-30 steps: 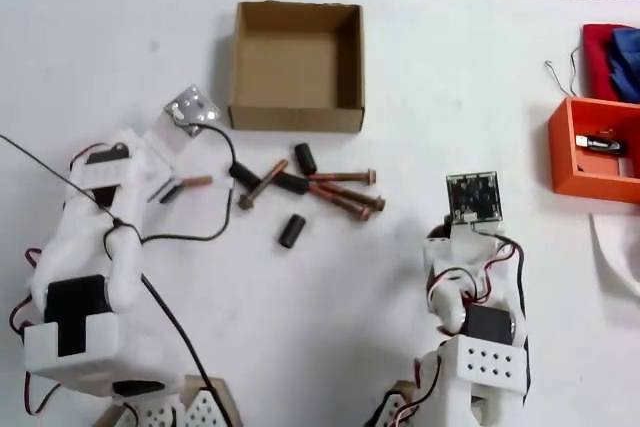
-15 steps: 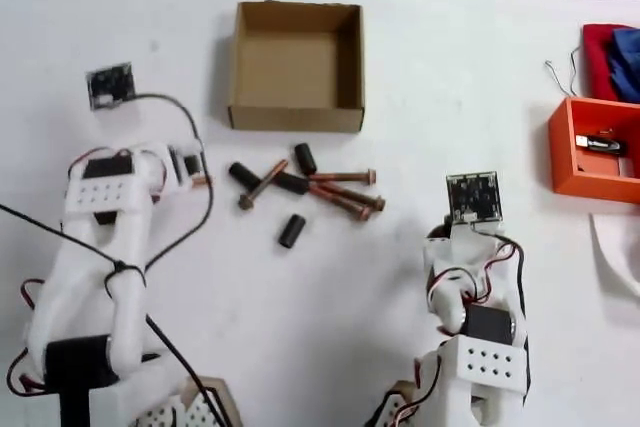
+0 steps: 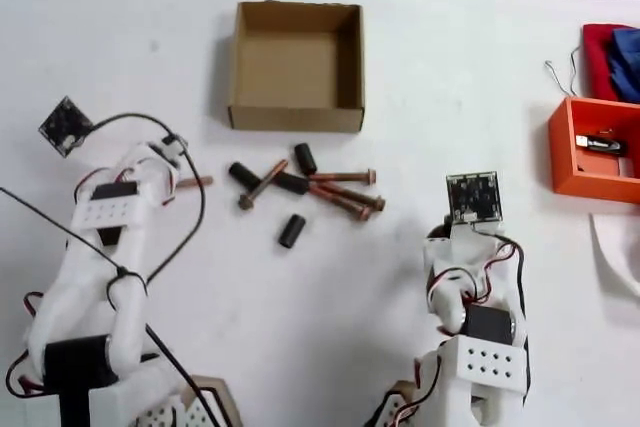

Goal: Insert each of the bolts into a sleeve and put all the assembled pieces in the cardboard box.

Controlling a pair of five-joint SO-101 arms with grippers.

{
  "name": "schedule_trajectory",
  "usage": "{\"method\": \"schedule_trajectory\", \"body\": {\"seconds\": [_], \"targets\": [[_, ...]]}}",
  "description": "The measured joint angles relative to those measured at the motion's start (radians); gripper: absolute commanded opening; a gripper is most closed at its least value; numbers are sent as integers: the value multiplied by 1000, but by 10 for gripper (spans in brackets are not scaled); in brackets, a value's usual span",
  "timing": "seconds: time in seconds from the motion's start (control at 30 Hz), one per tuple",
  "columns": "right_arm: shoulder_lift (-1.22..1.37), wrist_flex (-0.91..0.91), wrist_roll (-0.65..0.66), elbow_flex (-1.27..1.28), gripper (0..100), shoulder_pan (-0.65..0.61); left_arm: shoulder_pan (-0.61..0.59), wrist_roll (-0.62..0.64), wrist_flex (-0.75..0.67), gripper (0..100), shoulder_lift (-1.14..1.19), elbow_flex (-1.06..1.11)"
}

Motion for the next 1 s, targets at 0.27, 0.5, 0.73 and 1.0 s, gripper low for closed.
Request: {"method": "schedule_trajectory", "body": {"seconds": [0.27,0.5,0.73,1.0], "targets": [[0,0,2,0,23,0,2,9,-6,256,0,60],[0,0,2,0,23,0,3,14,-6,255,0,60],[0,0,2,0,23,0,3,60,-6,255,80,37],[0,0,2,0,23,0,0,69,-6,255,239,-54]]}}
